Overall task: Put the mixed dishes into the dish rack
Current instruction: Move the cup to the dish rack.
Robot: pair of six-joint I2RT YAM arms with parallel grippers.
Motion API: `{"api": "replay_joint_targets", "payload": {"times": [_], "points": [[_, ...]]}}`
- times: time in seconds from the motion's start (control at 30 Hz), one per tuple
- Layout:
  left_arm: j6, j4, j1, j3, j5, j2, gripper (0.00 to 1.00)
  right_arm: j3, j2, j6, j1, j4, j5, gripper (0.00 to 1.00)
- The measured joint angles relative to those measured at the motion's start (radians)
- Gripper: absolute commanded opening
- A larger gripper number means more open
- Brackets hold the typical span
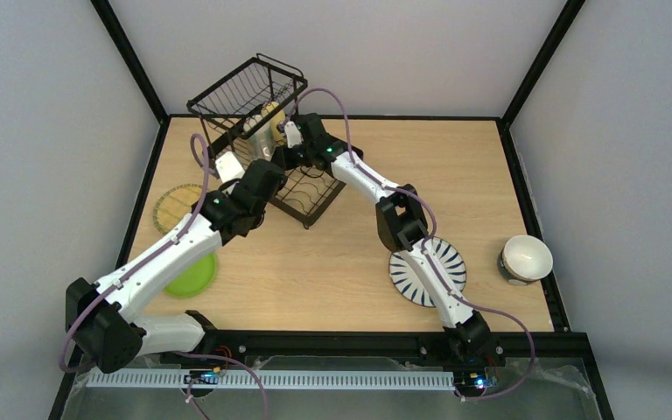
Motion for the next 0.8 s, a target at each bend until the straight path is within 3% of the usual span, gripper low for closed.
{"api": "replay_joint_targets", "payload": {"times": [0.13,0.7,0.8], "points": [[-0.001,0.002,0.0,-0.005,0.0,0.0,0.79,0.0,0.0,-0.004,0.0,-0.005,0.003,0.8],[-0.006,0.001,0.0,-0.006,0.0,-0.01,0.8,-0.005,-0.011,-0.02,0.0,-0.034,-0.003,0.9],[0.006,0.001,0.0,-0.006,0.0,-0.01,0.8,-0.033,-0.04,-0.021,0.0,-0.037,-0.004,0.96]]}}
